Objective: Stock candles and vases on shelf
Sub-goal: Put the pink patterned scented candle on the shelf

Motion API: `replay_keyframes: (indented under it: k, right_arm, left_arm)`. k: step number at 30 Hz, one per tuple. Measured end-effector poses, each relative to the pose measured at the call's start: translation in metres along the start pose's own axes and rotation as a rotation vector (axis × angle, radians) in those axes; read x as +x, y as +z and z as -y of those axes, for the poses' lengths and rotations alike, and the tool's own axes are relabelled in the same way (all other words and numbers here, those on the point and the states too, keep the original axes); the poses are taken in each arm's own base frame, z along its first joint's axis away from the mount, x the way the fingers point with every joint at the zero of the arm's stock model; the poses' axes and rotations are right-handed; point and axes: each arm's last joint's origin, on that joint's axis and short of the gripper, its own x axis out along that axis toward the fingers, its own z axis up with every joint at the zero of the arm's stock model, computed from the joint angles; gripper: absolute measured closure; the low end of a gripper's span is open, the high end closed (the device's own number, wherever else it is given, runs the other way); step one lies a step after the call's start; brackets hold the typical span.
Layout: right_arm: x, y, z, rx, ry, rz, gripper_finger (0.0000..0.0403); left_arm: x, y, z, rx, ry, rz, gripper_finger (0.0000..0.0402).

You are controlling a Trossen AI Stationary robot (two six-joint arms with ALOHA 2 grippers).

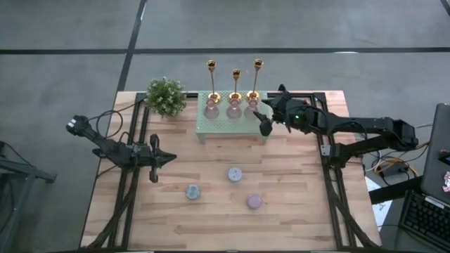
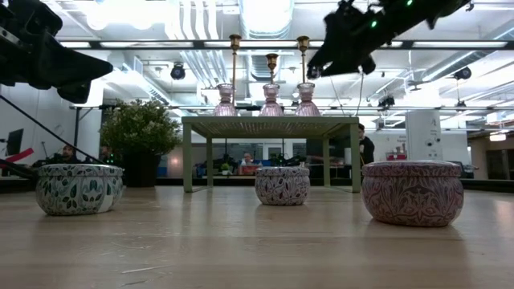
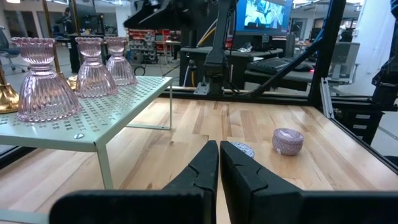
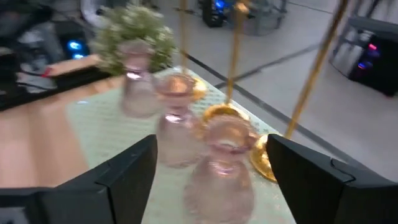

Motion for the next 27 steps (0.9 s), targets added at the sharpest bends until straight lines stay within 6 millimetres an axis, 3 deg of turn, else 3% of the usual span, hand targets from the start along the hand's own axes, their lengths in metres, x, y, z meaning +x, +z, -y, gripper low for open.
replay_keyframes:
  k: [11, 20, 27]
  right_arm:
    - [-0.036, 0.002, -0.039, -0.091, 0.384, 0.021, 0.0064]
    - [-0.048, -0.019, -0.086, -0.18, 0.581, -0.051, 0.0045]
    - [-0.055, -0.033, -0.107, -0.178, 0.648, -0.111, 0.0044]
  left_arm:
    - [0.0, 0.0, 0.0, 0.0, 0.0, 0.0, 0.0381]
    - [0.0, 0.0, 0.0, 0.0, 0.0, 0.0, 0.0381]
    - [0.0, 0.0, 0.0, 0.0, 0.0, 0.0, 0.0381]
